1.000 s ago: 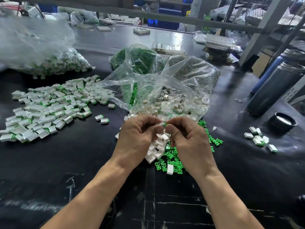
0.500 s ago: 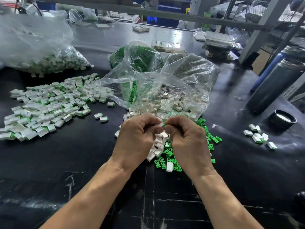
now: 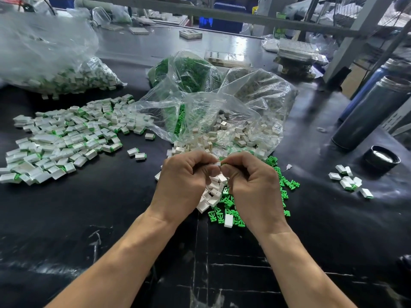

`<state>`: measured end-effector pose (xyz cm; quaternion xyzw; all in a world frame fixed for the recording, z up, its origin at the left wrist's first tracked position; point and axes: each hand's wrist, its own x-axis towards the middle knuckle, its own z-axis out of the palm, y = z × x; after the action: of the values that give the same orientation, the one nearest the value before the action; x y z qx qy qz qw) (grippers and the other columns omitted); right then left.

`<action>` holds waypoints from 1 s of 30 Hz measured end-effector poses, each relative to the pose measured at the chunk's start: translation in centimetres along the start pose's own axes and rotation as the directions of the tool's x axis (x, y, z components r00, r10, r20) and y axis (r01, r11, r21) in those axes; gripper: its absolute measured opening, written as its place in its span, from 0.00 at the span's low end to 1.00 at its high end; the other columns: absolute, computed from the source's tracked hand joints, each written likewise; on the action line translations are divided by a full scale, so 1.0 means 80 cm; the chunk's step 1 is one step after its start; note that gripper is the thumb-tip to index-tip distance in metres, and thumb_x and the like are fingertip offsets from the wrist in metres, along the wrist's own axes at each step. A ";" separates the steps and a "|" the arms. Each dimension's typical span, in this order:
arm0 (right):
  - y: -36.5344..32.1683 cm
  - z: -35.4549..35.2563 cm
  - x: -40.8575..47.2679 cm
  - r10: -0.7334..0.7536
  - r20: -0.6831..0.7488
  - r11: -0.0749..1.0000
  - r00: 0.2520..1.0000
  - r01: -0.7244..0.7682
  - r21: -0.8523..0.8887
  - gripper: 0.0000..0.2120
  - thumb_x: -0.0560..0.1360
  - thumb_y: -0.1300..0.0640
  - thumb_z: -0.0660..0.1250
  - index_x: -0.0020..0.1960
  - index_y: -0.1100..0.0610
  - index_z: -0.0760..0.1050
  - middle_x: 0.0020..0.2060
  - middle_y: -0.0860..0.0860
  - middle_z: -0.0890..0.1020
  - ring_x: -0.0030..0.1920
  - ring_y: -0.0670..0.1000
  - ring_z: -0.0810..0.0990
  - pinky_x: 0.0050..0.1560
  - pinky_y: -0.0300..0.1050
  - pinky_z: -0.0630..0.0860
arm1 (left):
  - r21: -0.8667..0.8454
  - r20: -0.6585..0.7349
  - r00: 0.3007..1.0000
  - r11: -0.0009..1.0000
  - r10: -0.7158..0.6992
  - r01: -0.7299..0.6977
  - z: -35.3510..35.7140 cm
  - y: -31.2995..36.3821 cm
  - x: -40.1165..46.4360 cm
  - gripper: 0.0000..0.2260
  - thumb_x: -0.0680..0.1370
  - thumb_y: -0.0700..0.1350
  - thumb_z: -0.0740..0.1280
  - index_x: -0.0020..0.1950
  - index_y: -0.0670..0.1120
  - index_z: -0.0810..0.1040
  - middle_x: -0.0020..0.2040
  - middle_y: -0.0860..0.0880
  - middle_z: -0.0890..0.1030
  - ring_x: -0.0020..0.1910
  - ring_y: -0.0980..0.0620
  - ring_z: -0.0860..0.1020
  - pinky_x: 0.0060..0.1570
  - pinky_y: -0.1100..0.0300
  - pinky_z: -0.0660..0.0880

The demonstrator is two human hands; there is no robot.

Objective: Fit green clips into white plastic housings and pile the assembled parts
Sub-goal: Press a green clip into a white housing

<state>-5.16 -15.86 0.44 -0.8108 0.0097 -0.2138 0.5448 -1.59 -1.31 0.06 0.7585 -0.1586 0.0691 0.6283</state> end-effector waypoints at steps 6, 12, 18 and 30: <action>0.001 0.003 -0.001 0.077 0.008 0.984 0.997 -0.078 0.163 0.12 0.76 0.67 0.72 0.43 0.49 0.83 0.32 0.44 0.82 0.33 0.44 0.77 0.37 0.45 0.75 | -0.091 0.012 0.999 0.995 -0.030 0.031 0.001 0.000 0.001 0.10 0.74 0.34 0.71 0.42 0.50 0.86 0.34 0.50 0.84 0.29 0.55 0.78 0.33 0.61 0.76; -0.002 0.000 0.001 0.098 0.020 0.975 0.995 -0.100 0.197 0.14 0.75 0.68 0.73 0.39 0.50 0.84 0.30 0.46 0.81 0.31 0.45 0.76 0.34 0.41 0.75 | -0.126 0.022 0.998 0.990 -0.057 0.060 0.002 0.000 0.002 0.14 0.74 0.29 0.71 0.41 0.47 0.86 0.33 0.47 0.84 0.29 0.54 0.77 0.31 0.62 0.76; -0.006 0.002 -0.001 0.112 0.006 0.963 0.994 -0.110 0.246 0.14 0.75 0.69 0.73 0.38 0.52 0.84 0.29 0.49 0.81 0.30 0.47 0.75 0.31 0.47 0.75 | -0.155 0.011 0.998 0.986 -0.066 0.067 0.004 0.004 0.001 0.12 0.75 0.26 0.69 0.43 0.42 0.85 0.34 0.46 0.84 0.28 0.53 0.77 0.31 0.61 0.77; 0.004 -0.005 0.008 0.206 0.114 0.865 0.972 -0.236 0.442 0.11 0.83 0.53 0.66 0.47 0.56 0.84 0.37 0.54 0.84 0.31 0.49 0.77 0.28 0.43 0.77 | -0.284 0.037 0.989 0.948 -0.141 0.146 -0.002 0.007 0.006 0.02 0.78 0.38 0.73 0.47 0.44 0.85 0.39 0.47 0.86 0.34 0.54 0.79 0.34 0.61 0.76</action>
<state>-4.63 -16.54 0.51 -0.6613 0.0352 -0.1206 0.7395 -1.29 -1.36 0.77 0.6700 -0.1164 -0.0066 0.7332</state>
